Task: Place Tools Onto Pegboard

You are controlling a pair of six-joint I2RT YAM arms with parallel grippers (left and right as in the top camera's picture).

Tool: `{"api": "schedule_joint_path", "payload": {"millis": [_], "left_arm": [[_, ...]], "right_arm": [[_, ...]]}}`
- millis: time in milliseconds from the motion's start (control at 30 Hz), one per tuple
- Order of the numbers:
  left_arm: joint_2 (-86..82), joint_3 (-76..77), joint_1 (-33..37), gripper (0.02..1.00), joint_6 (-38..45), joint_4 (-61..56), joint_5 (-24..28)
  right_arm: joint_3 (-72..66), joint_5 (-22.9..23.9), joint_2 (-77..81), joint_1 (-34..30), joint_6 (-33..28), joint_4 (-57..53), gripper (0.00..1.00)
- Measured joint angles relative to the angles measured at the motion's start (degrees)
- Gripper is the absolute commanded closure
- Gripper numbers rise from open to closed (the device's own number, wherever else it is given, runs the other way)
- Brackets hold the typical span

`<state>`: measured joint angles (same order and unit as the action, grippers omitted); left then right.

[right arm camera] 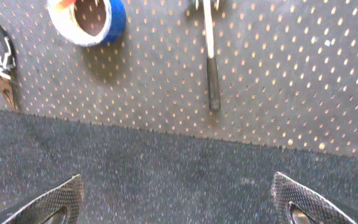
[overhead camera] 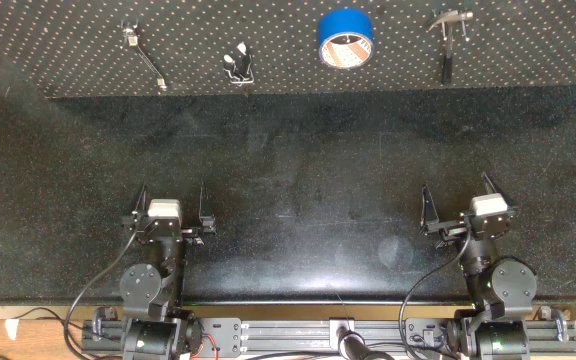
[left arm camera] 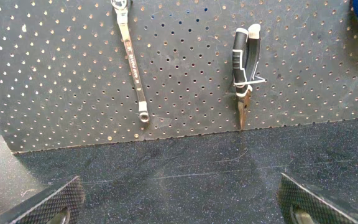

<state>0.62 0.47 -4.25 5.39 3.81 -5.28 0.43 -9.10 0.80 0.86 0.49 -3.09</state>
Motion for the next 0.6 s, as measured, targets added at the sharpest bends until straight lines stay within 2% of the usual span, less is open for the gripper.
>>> {"api": "schedule_joint_path", "payload": {"millis": [67, 133, 600], "left_arm": [[0.00, 0.00, 0.00, 0.023, 0.00, 0.00, 0.00], [0.00, 0.00, 0.00, 0.023, 0.00, 0.00, 0.00], [0.00, 0.00, 0.00, 0.023, 0.00, 0.00, 0.00]], "right_arm": [[0.00, 1.99, -0.07, 0.02, 3.96, -0.33, 0.018], [0.00, 2.60, -0.07, 0.39, 5.25, -0.37, 0.018], [0.00, 2.62, -0.07, 0.39, 5.70, -0.37, 0.018]]}}
